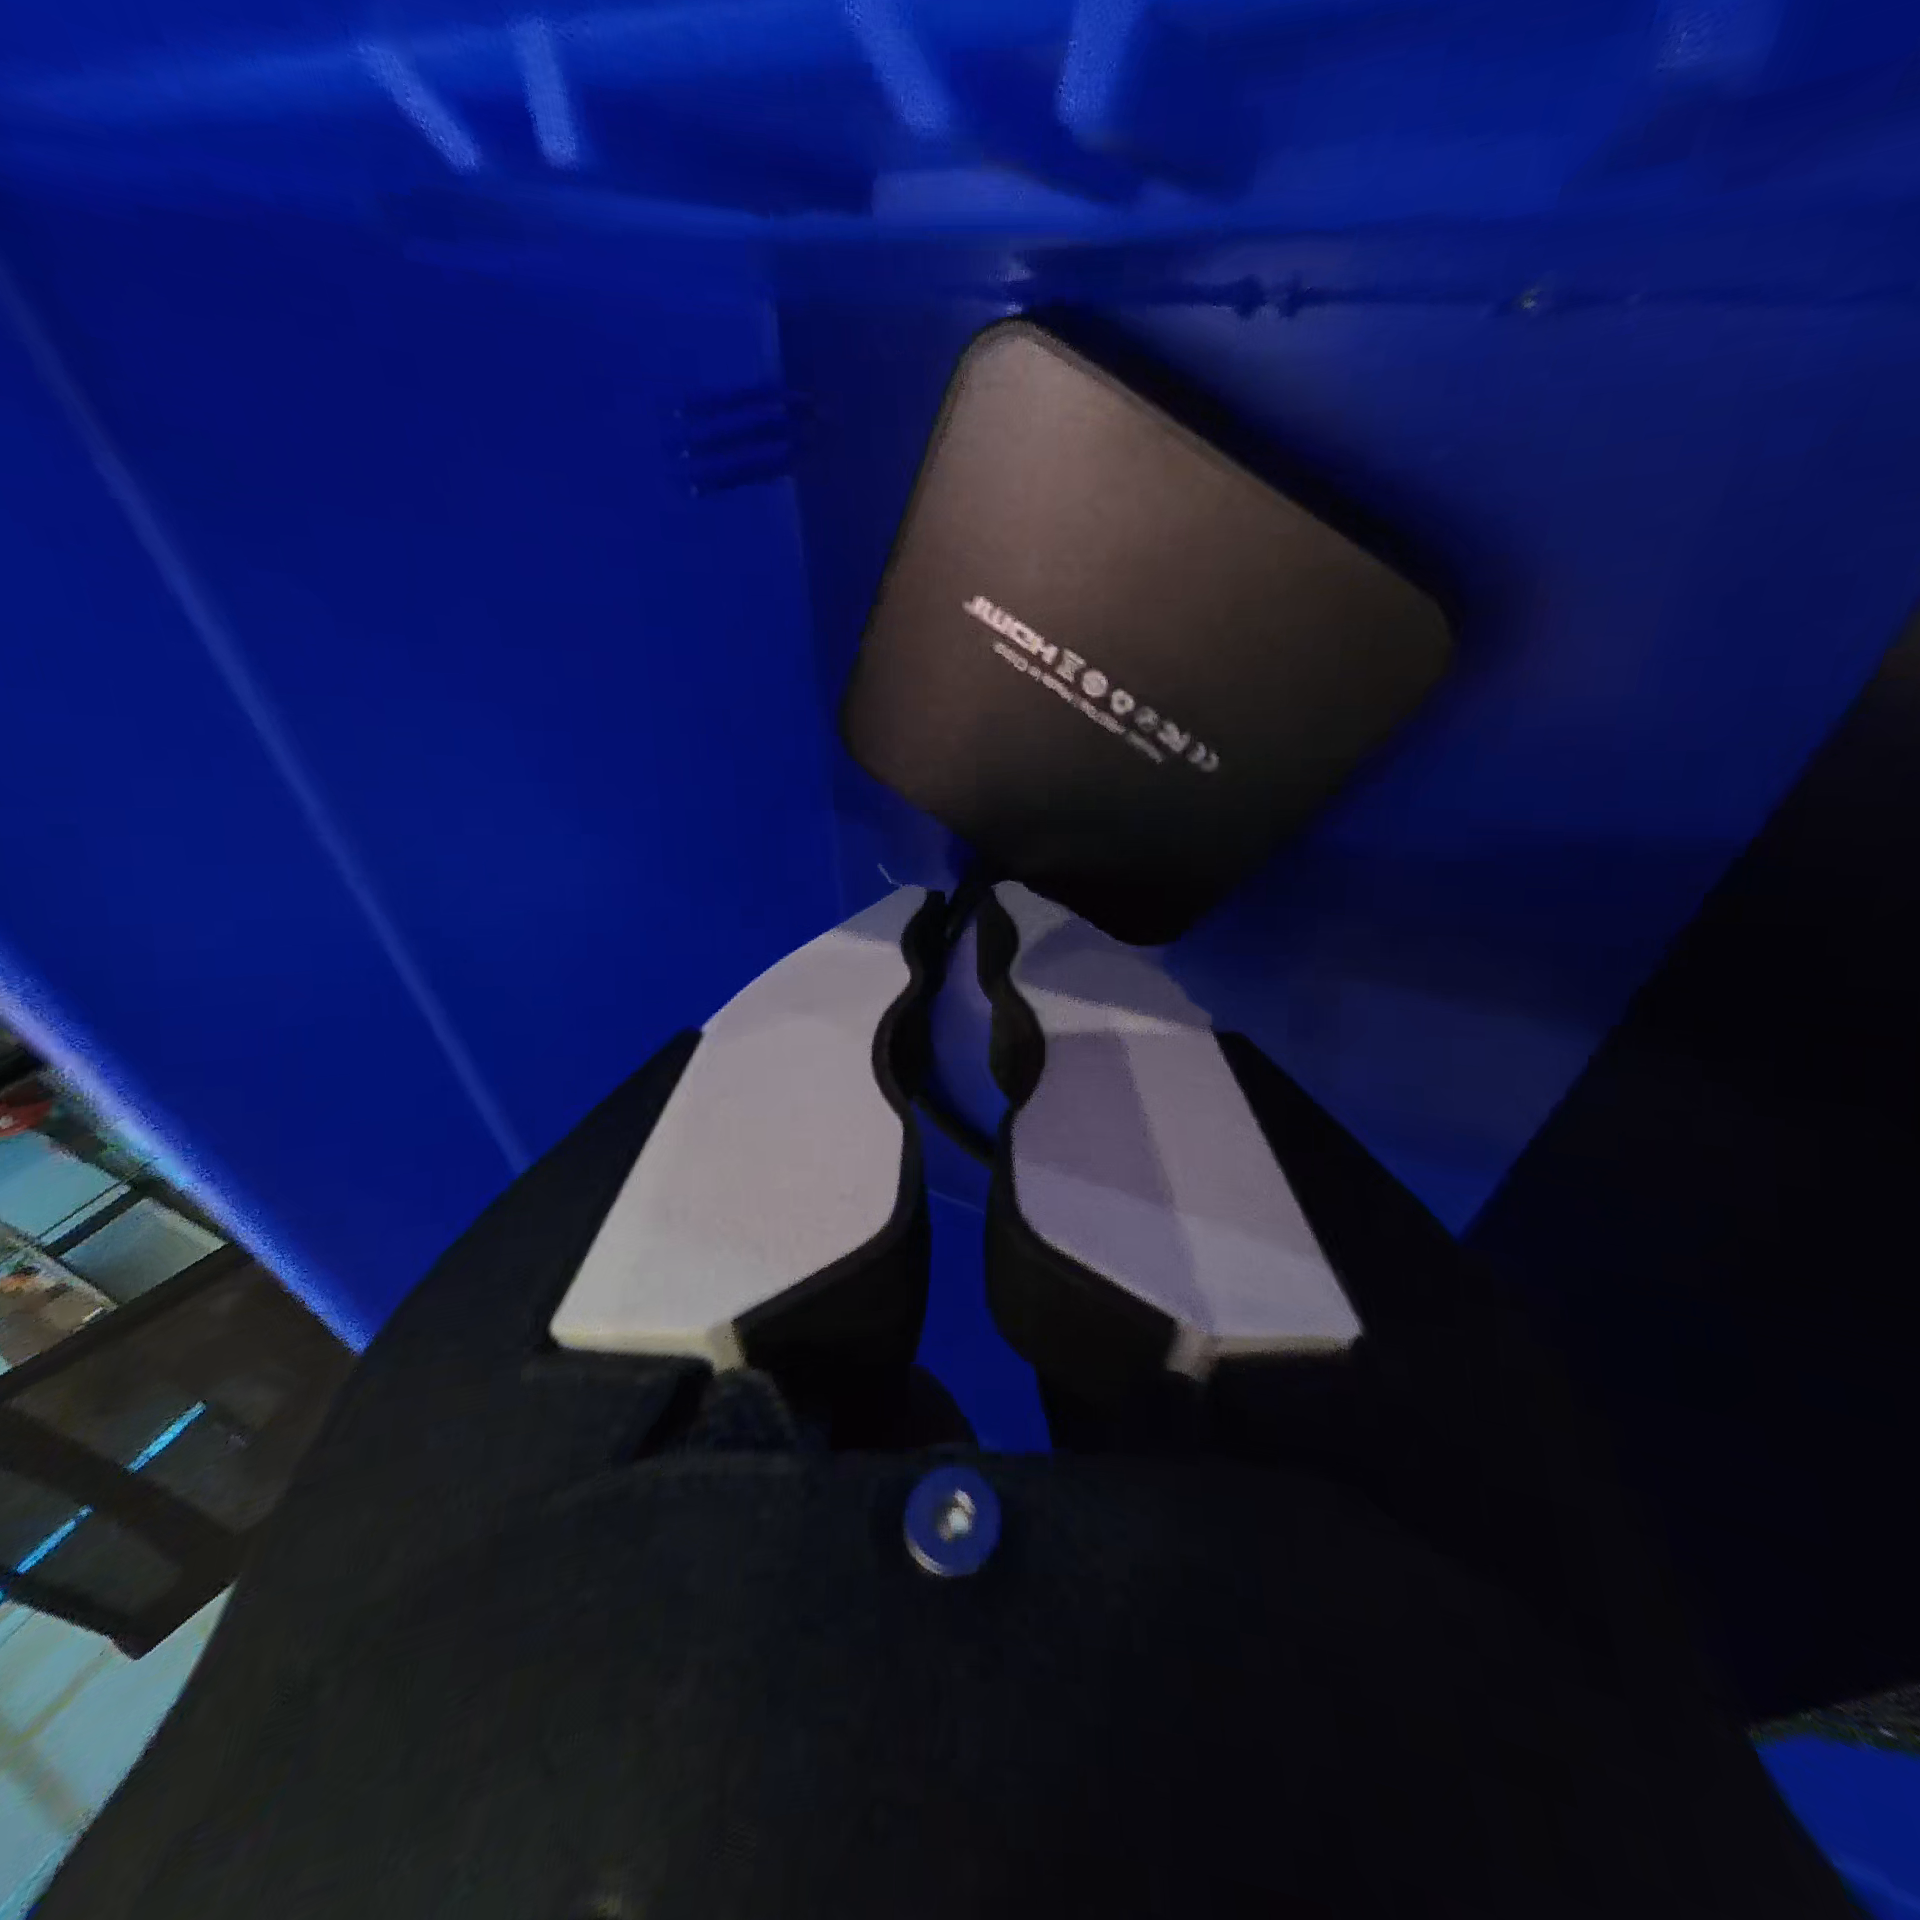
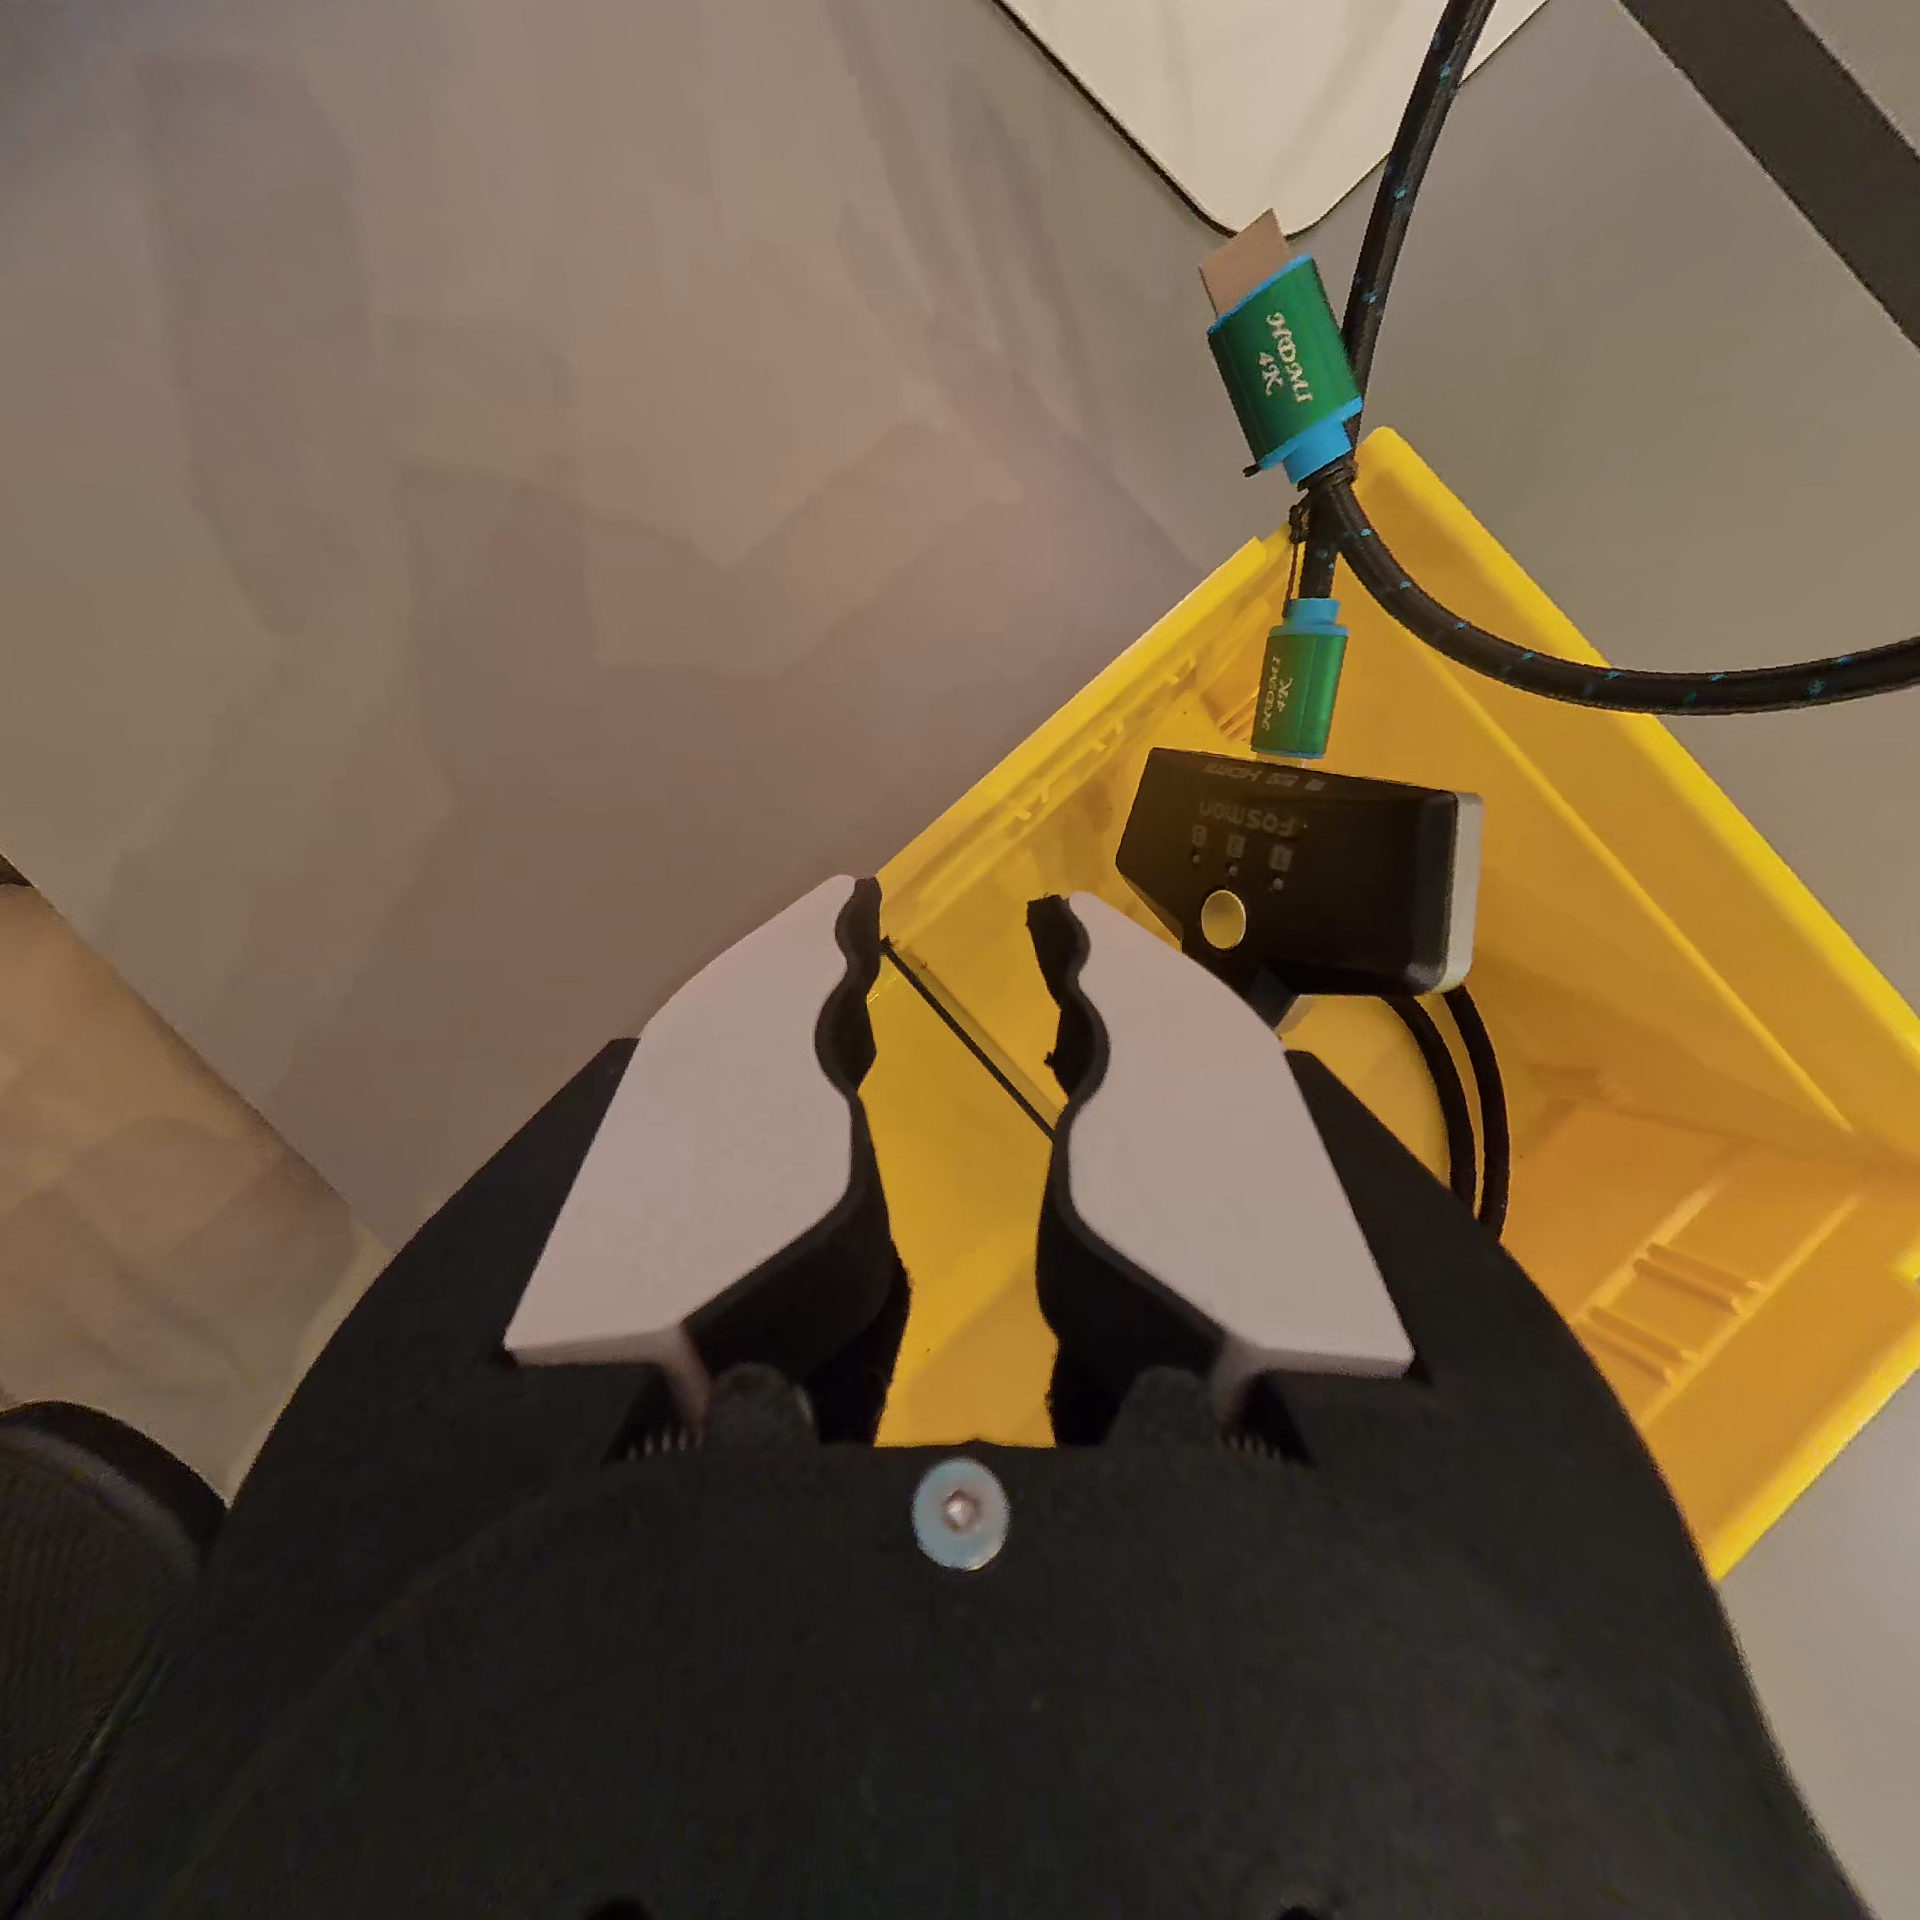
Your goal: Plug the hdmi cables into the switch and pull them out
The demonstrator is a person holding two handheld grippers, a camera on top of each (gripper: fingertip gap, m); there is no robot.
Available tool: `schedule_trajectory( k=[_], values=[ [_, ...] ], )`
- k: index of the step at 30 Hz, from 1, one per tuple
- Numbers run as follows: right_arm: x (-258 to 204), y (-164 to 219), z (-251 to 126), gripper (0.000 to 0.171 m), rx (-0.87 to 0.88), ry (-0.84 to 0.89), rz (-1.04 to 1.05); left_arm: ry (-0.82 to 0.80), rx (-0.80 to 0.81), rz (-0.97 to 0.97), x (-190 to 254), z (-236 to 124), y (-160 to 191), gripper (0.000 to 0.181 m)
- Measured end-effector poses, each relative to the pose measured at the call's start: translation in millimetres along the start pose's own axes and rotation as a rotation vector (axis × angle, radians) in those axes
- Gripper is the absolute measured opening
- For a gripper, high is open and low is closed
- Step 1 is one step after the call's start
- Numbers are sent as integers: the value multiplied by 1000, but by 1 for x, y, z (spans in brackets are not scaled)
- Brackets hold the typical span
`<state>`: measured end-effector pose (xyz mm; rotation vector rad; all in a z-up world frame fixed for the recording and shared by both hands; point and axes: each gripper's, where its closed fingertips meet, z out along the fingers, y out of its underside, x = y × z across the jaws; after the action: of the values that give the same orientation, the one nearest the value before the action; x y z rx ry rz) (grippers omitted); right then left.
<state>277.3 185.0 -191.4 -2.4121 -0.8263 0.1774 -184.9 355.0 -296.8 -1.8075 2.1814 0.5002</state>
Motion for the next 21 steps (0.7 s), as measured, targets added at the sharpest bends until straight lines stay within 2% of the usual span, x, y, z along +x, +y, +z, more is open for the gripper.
schedule_trajectory(
  k=[5, 12, 16, 21],
  values=[
    [0, -9, -12, 30, 36, 29, -11, -123, 60, -67, -15, -22, 0, 4],
    [-20, -42, -31, 30, 129, 56, -95, -255, 221, -179, -35, -75, -4, 4],
    [-46, -74, -43, 33, 246, 39, -174, -260, 330, -237, -37, -108, -10, 4],
    [-97, -114, -49, 39, 392, -23, -324, -206, 466, -243, -30, -151, -35, 4]
  ],
)
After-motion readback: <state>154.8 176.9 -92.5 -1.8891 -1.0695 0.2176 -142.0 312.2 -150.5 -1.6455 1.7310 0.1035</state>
